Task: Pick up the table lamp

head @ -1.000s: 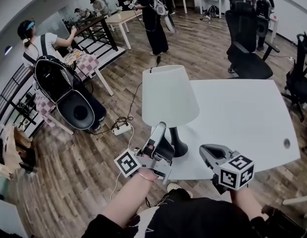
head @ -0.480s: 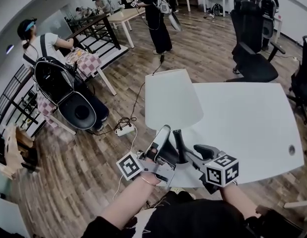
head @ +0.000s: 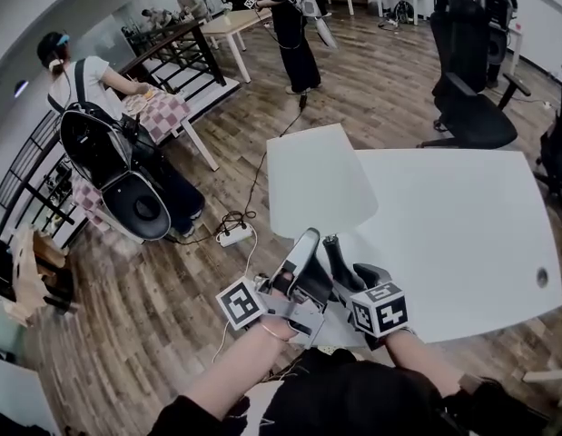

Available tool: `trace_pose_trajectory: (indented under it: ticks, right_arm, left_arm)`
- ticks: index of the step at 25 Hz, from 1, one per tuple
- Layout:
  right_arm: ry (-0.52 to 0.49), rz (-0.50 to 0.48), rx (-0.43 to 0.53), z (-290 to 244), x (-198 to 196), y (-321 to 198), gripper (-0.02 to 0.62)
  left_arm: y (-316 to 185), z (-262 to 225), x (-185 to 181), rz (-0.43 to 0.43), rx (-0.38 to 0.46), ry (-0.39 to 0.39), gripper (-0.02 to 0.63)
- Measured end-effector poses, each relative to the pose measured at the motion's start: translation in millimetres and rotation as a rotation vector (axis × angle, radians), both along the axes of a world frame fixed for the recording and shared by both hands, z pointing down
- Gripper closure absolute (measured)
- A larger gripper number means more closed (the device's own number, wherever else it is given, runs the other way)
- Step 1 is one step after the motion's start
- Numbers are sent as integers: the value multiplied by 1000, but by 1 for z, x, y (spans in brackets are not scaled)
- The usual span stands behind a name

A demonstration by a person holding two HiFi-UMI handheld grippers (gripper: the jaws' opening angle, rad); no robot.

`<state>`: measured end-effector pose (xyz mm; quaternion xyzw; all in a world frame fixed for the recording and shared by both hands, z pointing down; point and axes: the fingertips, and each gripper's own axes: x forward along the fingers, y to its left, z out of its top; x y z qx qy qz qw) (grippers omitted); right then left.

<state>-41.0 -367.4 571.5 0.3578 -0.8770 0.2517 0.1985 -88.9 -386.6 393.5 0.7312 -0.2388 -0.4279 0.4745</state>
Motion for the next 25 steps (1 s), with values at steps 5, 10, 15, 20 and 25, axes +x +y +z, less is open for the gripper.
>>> trace_pose_trajectory:
  ticks: [5, 10, 15, 20, 25]
  right_arm:
    - [-16, 28, -11, 9, 1, -5, 350]
    - [8, 13, 22, 4, 0, -7, 366]
    - [13, 39, 37, 4, 0, -5, 380]
    - [22, 54, 50, 1, 1, -2, 396]
    - [14, 62, 84, -11, 4, 1, 399]
  left_arm:
    - [-4, 4, -2, -4, 2, -5, 581]
    - [-7, -1, -3, -4, 24, -28, 581]
    - [-2, -1, -3, 12, 51, -47, 583]
    - [8, -6, 4, 49, 78, -64, 583]
    - [16, -17, 6, 63, 101, -66, 584]
